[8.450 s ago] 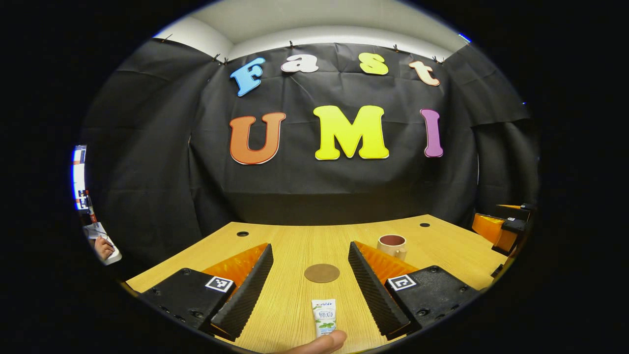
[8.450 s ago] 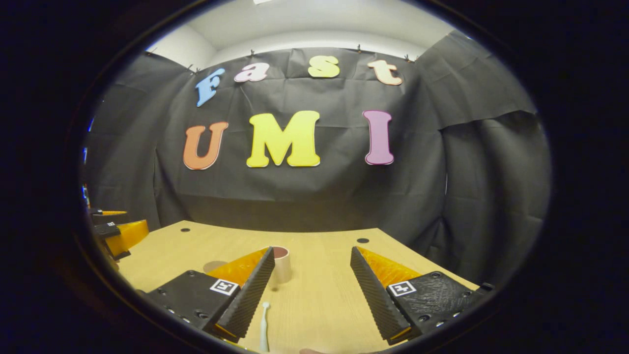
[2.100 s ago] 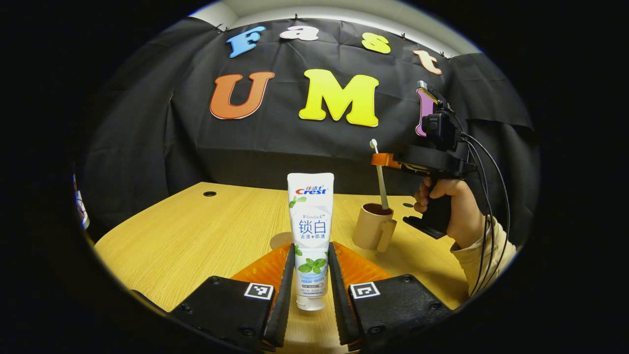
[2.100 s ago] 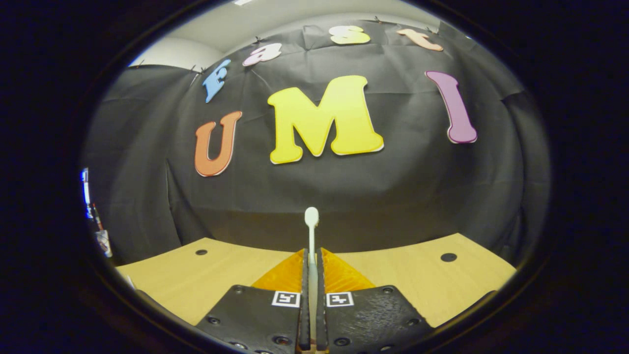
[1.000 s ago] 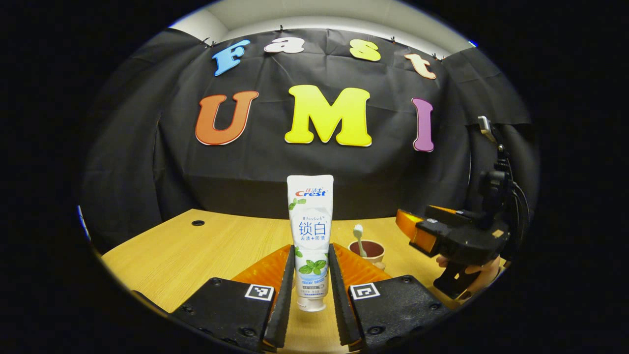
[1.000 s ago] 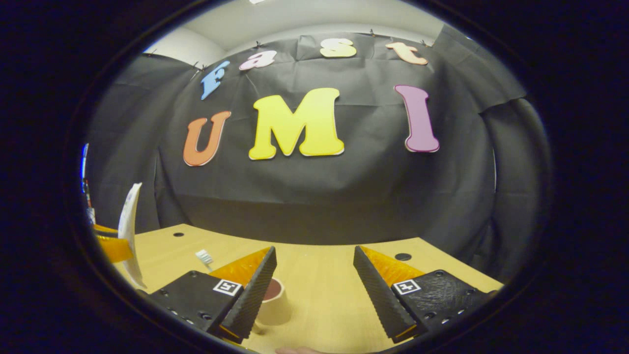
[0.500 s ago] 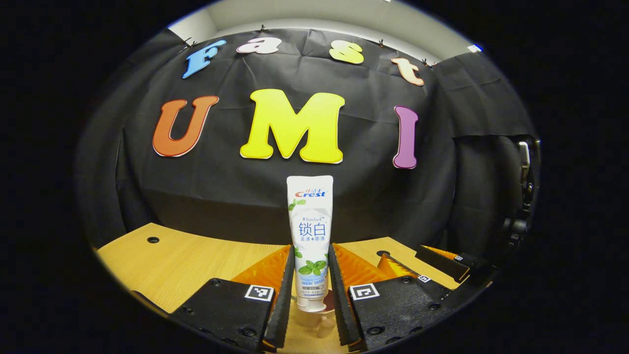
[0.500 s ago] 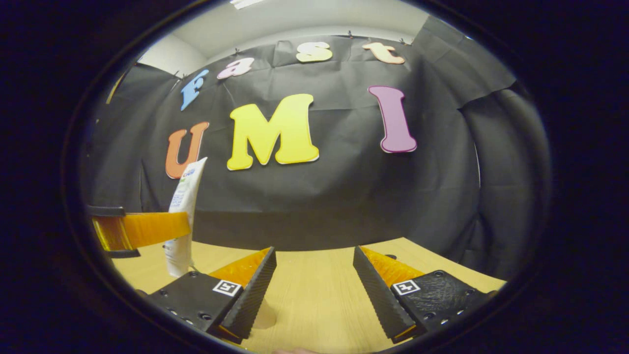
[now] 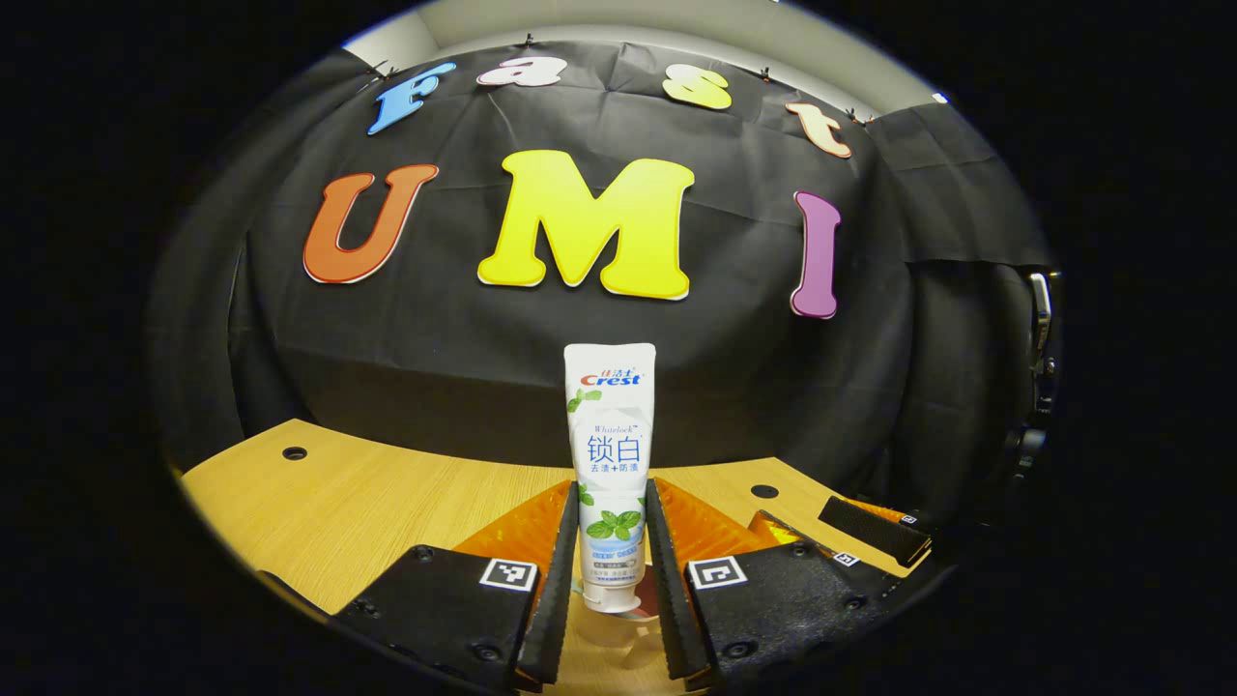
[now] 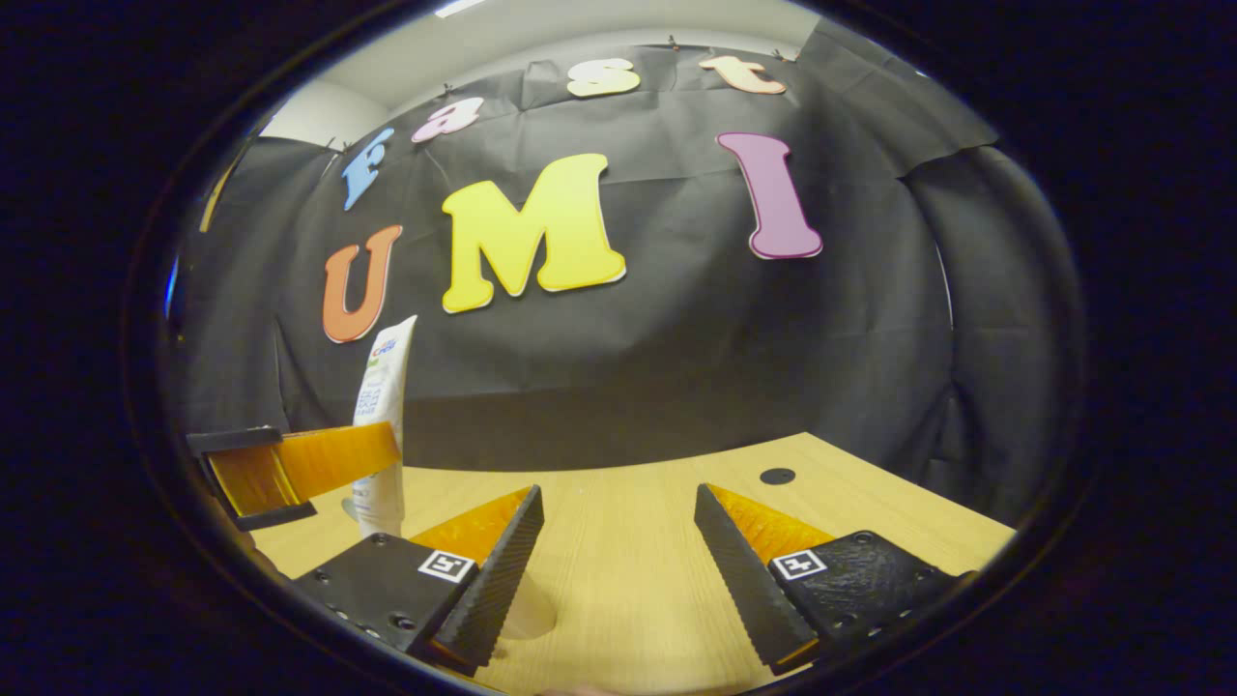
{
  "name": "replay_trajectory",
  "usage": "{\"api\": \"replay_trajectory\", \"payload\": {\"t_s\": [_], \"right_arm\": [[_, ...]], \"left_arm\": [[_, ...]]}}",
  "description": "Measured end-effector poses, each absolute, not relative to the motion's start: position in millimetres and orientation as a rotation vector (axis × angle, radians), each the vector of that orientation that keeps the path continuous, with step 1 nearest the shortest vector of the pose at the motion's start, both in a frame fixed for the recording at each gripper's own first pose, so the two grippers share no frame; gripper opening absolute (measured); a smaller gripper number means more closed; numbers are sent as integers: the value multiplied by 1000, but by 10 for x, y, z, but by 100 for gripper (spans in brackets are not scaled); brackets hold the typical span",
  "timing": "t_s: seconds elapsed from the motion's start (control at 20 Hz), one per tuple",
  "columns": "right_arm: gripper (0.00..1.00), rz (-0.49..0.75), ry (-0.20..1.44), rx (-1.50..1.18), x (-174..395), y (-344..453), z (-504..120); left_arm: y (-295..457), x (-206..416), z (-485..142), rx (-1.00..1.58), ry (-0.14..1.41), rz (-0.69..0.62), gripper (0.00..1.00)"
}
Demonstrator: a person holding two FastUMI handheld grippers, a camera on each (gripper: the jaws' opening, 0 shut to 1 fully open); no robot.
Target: Put the toothbrush and toothpaste on the desktop into the cup, then pick up the cup and place it on the coaster on the desktop.
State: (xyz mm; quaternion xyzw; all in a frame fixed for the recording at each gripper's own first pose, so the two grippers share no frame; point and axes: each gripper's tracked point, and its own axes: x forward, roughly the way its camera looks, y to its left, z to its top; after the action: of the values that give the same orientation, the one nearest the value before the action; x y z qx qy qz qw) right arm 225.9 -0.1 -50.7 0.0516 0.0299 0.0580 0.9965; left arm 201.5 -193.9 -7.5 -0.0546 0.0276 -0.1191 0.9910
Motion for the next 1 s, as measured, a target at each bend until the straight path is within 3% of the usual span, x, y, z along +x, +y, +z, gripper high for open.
{"api": "replay_trajectory", "payload": {"t_s": [0.5,1.0], "right_arm": [[95,100,40,133,2255,-89,-420],[95,118,44,107,2239,-12,-446]], "left_arm": [[-2019,2016,-277,-104,120,-241,45],[-1887,1840,-156,-82,49,-241,45]]}}
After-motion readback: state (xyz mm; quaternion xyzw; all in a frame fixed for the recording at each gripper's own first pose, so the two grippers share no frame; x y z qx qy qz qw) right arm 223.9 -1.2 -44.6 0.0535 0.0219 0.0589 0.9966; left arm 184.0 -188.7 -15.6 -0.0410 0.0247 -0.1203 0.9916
